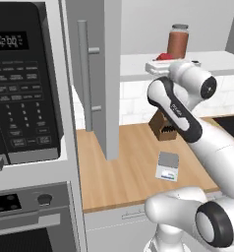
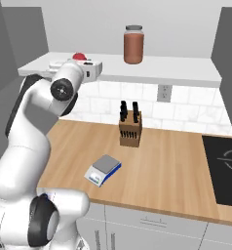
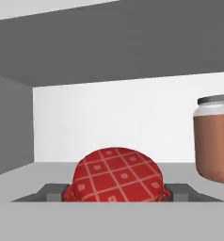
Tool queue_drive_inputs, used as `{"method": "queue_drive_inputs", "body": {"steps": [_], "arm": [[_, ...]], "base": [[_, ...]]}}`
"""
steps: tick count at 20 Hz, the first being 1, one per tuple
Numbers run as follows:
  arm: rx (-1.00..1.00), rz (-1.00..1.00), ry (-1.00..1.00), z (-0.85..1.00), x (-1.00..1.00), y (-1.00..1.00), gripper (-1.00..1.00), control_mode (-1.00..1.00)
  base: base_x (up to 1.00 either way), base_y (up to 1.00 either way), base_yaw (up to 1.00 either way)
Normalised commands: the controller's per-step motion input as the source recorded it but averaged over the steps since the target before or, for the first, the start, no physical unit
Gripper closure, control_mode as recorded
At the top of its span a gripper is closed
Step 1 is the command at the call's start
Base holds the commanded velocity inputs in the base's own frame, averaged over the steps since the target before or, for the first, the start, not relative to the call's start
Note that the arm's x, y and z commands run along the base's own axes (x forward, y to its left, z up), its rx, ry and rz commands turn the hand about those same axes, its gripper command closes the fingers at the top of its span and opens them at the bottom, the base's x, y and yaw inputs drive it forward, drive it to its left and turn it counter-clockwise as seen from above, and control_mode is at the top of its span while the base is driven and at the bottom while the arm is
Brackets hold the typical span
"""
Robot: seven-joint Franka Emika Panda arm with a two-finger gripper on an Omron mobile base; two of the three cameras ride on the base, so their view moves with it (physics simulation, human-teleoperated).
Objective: Pick the jam and place it on the digital scale for weighing, and close the cabinet.
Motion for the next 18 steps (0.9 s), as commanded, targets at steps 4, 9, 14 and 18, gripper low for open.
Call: {"method": "queue_drive_inputs", "body": {"steps": [4,9,14,18], "arm": [[0.01,0.0,-0.1,0.21,-1.0,-0.28,1.0,-1.0],[0.0,0.0,0.0,0.1,-1.0,-0.57,1.0,-1.0],[-0.02,0.05,0.05,0.17,-1.0,-0.68,1.0,-1.0],[-0.05,0.2,0.33,-0.37,-0.72,-0.47,1.0,-1.0]], "base": [[0.0,0.0,0.0],[0.0,0.0,0.0],[0.0,0.0,0.0],[0.0,0.0,0.0]]}}
